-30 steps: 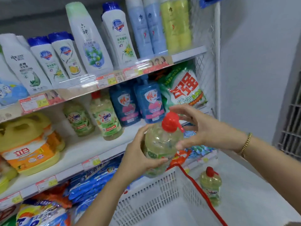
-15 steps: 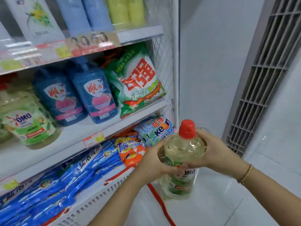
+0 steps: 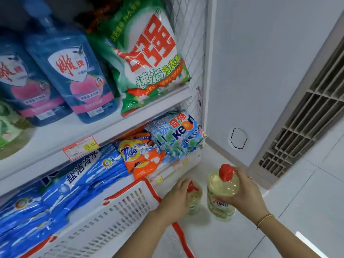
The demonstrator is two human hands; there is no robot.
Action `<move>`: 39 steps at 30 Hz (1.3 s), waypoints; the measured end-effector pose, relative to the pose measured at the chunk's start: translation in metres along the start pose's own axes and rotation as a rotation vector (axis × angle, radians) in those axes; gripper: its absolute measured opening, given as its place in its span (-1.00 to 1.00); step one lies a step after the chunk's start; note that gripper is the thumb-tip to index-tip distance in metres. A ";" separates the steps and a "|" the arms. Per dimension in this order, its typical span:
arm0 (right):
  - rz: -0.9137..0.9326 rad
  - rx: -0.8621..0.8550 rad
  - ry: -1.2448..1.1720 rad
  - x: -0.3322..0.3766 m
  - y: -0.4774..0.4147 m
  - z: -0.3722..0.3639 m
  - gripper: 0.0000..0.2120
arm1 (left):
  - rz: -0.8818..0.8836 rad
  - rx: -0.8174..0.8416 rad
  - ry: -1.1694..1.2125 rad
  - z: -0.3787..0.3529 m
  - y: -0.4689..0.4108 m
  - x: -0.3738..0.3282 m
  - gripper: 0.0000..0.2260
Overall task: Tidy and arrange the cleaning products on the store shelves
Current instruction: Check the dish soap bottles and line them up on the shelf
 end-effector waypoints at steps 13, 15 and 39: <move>-0.226 -0.020 -0.169 -0.042 0.041 -0.067 -0.26 | -0.075 -0.053 0.072 -0.017 0.014 0.007 -0.28; -0.226 0.008 -0.186 -0.041 0.050 -0.067 -0.27 | -0.089 -0.036 0.095 -0.019 0.018 0.004 -0.31; 1.080 0.283 0.276 0.519 0.048 -0.207 -0.72 | 0.353 -1.260 0.565 0.326 0.319 0.227 -0.88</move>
Point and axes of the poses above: each hand's wrist, its own y-axis away from the middle knuckle, its own z-axis out of the back of the hand, x = y × z, the point moved 3 cm from there along -y, towards the middle knuckle
